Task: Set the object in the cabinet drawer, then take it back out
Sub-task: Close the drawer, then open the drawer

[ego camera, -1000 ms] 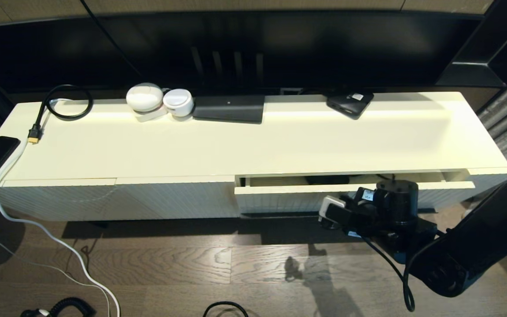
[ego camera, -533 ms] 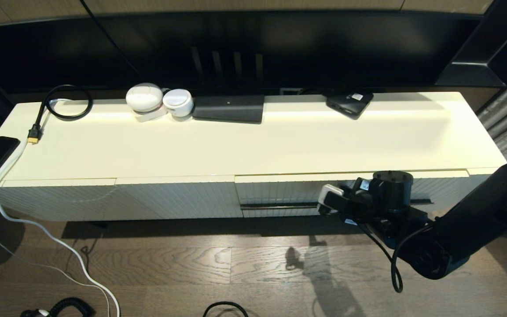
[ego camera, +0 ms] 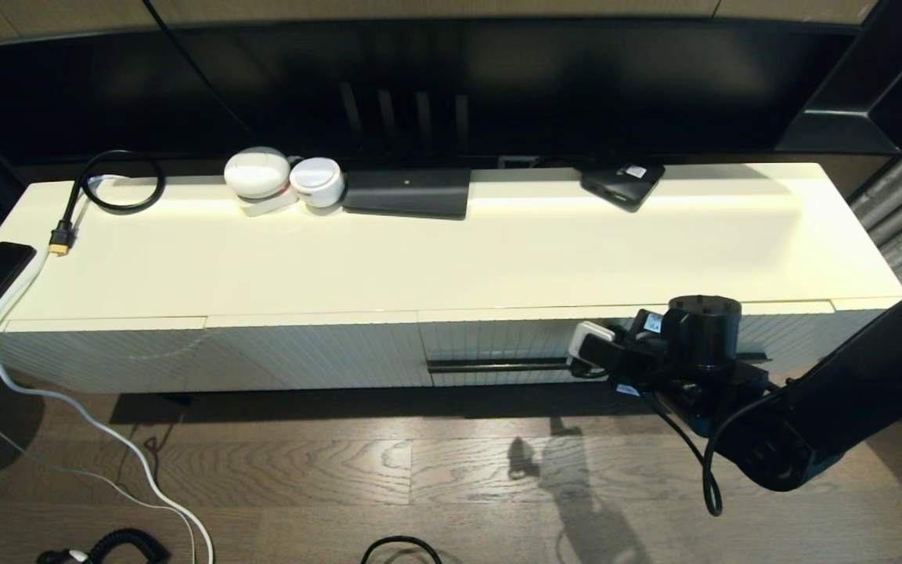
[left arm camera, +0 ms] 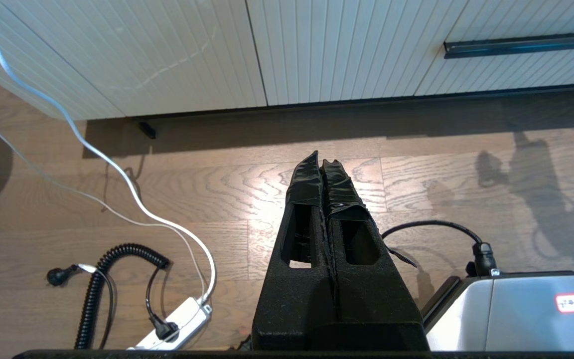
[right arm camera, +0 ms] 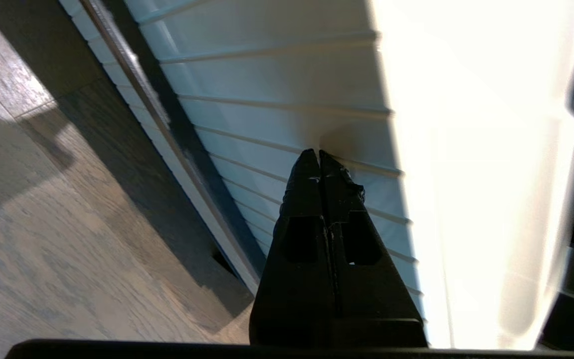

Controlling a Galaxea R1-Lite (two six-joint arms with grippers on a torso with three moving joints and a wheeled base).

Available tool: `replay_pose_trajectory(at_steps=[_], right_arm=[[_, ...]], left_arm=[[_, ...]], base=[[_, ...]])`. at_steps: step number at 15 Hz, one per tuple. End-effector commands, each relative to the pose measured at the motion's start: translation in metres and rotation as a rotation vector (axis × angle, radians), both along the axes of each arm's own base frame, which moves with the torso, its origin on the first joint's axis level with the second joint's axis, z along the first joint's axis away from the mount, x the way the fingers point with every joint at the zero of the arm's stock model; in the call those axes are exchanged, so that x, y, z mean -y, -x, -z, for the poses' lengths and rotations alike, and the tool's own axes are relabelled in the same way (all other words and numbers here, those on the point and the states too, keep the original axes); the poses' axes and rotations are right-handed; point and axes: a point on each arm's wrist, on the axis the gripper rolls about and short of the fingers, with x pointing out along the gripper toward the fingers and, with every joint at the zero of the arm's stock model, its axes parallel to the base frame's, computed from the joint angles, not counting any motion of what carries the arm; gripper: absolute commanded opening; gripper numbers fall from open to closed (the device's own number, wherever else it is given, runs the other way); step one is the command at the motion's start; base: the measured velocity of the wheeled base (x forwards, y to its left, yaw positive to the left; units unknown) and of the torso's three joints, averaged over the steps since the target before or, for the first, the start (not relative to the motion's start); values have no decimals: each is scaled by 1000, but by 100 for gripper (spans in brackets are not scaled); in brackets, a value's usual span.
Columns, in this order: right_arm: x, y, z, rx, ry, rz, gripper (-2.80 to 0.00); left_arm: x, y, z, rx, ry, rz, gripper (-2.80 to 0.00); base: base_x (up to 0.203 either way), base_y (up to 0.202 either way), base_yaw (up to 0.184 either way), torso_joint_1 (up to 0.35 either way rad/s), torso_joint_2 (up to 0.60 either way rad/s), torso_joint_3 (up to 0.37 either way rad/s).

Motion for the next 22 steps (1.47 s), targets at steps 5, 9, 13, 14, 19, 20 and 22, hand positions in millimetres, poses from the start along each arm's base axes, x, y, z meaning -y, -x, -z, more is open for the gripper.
replay_pose_trajectory(at_steps=[5, 9, 13, 14, 19, 20, 22], right_arm=[[36, 56, -67, -64, 21, 51, -280], [70, 114, -96, -220, -12, 133, -280], [98, 179, -130, -312, -180, 253, -280], [102, 192, -138, -320, -225, 280, -280], [114, 237, -159, -281, -295, 314, -280], [115, 240, -157, -287, -287, 319, -280], [114, 246, -151, -293, -264, 290, -280]], left_arm=[[0, 0, 0, 0, -1, 0, -280], [0, 0, 0, 0, -1, 1, -280], [0, 0, 0, 0, 1, -1, -280], [0, 0, 0, 0, -1, 1, -280], [0, 0, 0, 0, -1, 1, -280], [0, 0, 0, 0, -1, 1, -280], [0, 0, 0, 0, -1, -1, -280]], base=[[0, 0, 0, 0, 0, 0], [0, 0, 0, 0, 0, 0], [0, 0, 0, 0, 0, 0], [0, 0, 0, 0, 0, 0], [0, 0, 0, 0, 0, 0], [0, 0, 0, 0, 0, 0], [0, 0, 0, 0, 0, 0]])
